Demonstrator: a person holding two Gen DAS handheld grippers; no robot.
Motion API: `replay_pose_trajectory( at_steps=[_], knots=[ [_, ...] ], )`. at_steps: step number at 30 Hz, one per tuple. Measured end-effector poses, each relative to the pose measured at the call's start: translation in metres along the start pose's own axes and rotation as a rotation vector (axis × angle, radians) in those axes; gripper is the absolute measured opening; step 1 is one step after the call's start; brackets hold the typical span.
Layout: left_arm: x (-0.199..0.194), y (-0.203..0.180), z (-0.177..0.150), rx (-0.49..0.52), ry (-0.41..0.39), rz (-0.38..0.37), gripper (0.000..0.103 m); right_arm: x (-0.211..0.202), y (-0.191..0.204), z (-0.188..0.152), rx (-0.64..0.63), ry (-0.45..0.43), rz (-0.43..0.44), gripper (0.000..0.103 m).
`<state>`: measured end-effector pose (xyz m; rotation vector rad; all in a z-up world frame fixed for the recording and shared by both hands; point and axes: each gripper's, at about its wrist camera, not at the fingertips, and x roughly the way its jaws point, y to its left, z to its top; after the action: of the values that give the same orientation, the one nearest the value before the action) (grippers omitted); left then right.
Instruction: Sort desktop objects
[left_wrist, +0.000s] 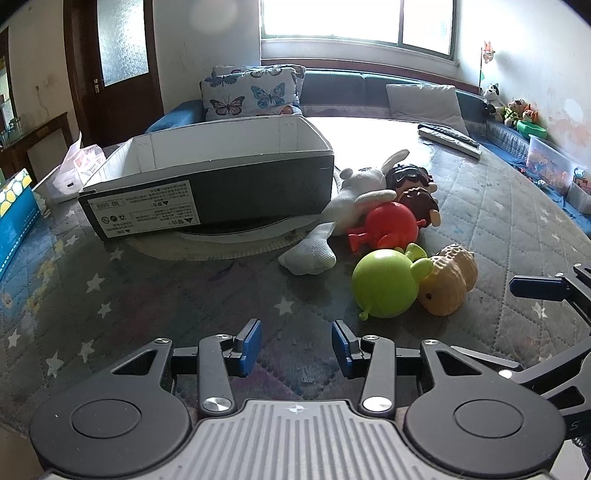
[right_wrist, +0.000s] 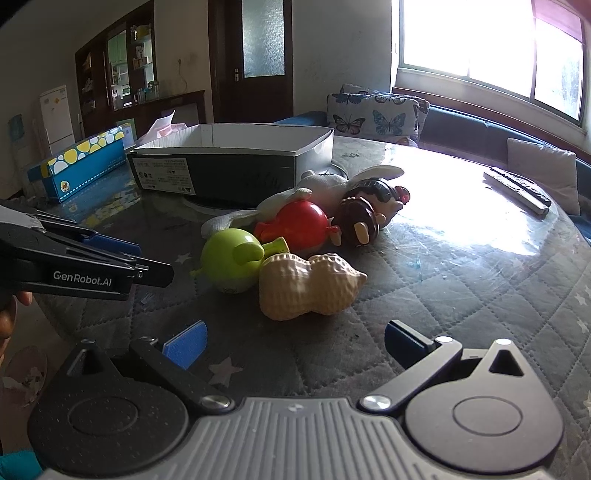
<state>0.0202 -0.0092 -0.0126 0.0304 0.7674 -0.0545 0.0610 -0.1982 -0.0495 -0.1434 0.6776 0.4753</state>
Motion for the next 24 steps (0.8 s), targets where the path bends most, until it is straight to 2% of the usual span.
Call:
replay_pose_trajectory(
  at_steps=[24],
  knots=[
    [0.011, 0.006, 0.014, -0.011, 0.014, -0.028, 0.044, 0.016, -0.002, 0.013, -0.004, 0.018, 0.015, 0.103]
  ],
)
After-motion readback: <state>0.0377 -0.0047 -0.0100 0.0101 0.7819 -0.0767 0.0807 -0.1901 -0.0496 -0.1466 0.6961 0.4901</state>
